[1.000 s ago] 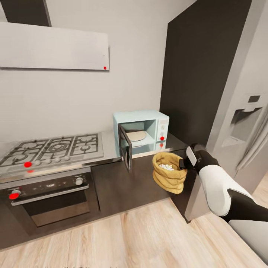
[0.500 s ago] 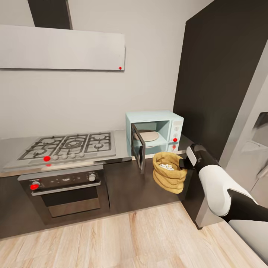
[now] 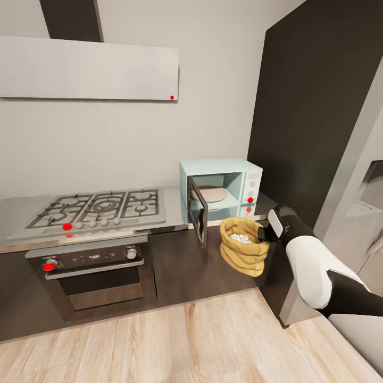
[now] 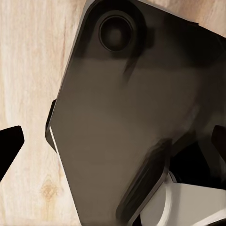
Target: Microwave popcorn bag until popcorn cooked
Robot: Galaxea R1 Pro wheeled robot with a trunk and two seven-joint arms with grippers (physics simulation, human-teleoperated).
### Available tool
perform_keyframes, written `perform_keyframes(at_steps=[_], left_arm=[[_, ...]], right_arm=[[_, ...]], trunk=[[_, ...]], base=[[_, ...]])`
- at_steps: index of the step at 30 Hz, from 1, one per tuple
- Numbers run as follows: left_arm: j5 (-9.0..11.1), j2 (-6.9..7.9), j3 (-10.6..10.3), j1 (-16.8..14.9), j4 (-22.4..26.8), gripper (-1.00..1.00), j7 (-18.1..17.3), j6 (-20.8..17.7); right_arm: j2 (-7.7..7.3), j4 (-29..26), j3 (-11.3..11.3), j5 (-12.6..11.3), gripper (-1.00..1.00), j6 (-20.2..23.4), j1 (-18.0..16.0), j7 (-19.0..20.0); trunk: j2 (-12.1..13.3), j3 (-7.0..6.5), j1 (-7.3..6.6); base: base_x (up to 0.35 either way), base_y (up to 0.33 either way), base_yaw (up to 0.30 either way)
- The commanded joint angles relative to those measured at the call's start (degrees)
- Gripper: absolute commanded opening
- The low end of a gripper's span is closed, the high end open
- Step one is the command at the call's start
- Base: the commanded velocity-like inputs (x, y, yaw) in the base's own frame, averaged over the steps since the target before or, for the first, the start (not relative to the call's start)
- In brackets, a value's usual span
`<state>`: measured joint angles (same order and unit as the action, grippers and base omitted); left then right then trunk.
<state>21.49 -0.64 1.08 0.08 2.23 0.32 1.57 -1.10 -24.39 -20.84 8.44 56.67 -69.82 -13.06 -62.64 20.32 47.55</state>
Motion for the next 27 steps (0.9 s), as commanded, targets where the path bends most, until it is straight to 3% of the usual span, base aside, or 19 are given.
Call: perform_keyframes(at_steps=[1,22,27], left_arm=[[0.21,-0.05,0.08,0.01,0.06,1.00,0.03,0.10],[0.13,-0.06,0.07,0.01,0.06,1.00,0.04,0.10],[0.13,-0.10,0.07,0.01,0.06,1.00,0.04,0.10]], right_arm=[[0.05,-0.05,-0.43,0.52,-1.00,0.19,-0.06,0.25],[-0.30,-1.45,-0.25,0.96,-1.00,3.33,-0.09,0.24],[-0.45,-6.73,-0.26,0.74,-1.00,3.33,-0.05,0.18]], trunk=[[-0.04,0.06,0.00],[-0.04,0.06,0.00],[-0.04,0.06,0.00]], base=[[0.000,0.000,0.000],[0.000,0.000,0.000],[0.000,0.000,0.000]])
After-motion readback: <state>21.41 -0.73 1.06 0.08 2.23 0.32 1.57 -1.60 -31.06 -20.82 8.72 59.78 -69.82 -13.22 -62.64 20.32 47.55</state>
